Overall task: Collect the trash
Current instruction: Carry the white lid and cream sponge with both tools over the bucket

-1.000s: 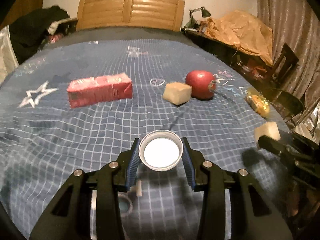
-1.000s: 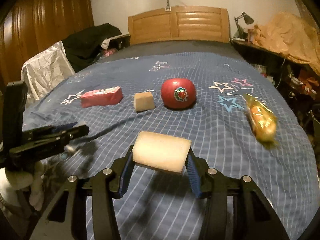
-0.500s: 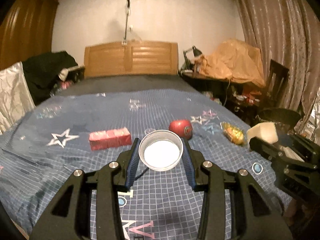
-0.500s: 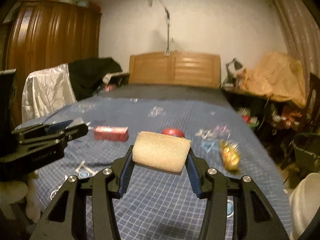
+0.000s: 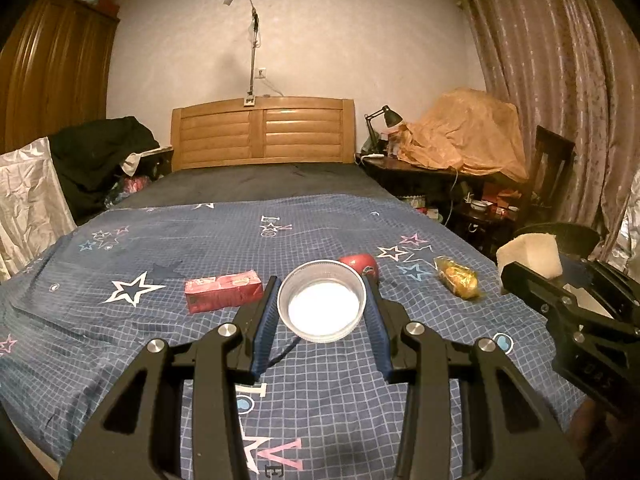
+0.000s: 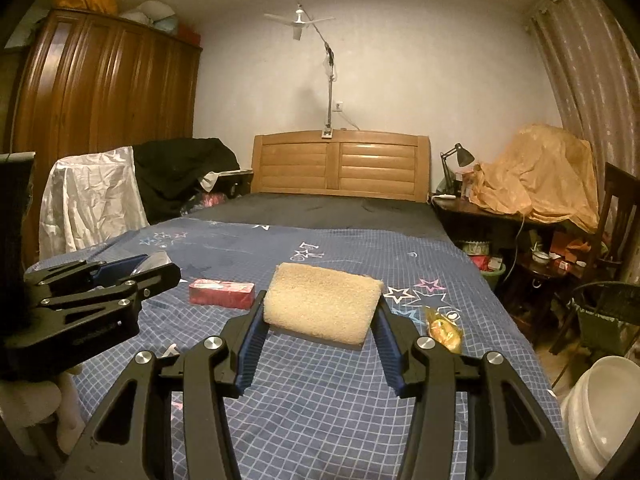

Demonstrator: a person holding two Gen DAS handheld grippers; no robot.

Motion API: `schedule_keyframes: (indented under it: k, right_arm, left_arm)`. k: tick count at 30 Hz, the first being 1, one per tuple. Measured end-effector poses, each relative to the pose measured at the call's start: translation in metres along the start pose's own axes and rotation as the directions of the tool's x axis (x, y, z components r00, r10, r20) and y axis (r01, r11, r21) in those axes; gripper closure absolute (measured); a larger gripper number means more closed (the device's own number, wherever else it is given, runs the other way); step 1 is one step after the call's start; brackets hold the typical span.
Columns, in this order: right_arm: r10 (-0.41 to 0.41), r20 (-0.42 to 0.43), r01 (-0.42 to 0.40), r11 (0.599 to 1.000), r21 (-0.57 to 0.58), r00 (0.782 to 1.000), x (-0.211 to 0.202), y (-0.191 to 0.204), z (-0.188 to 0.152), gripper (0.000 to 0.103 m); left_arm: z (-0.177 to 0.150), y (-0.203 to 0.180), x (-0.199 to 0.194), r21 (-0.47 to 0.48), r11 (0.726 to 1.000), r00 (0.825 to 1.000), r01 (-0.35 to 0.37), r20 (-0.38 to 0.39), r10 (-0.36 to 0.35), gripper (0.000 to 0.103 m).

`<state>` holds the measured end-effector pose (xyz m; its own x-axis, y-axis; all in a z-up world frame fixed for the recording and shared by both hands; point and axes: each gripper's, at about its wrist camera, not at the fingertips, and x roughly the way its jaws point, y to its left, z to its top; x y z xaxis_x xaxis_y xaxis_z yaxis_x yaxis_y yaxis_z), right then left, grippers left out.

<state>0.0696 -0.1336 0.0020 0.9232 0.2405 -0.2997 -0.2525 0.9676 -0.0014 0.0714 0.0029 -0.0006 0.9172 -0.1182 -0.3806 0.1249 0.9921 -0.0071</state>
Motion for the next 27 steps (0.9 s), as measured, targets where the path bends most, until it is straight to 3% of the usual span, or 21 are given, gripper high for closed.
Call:
schedule_keyframes:
  k: [13,17,27]
  right_arm:
    - [-0.011,-0.035,0.011,1.000,0.002,0.999,0.012,-0.013,0.000,0.052]
    - [-0.043,-0.046,0.043,0.999,0.007,0.998,0.014,-0.035,0.002,0.052]
    - [-0.184,-0.074,0.186,0.982,0.029,0.980,0.001,-0.132,0.020,0.051]
  left_arm:
    - [0.003,-0.008,0.013,0.024,1.000,0.999,0.012,-0.032,-0.011,0.064]
    - [0.010,-0.025,0.020,0.045,0.998,0.999,0.036,-0.034,-0.035,0.064]
    - [0.037,-0.097,0.053,0.098,0.982,0.986,0.162,-0.056,-0.157,0.064]
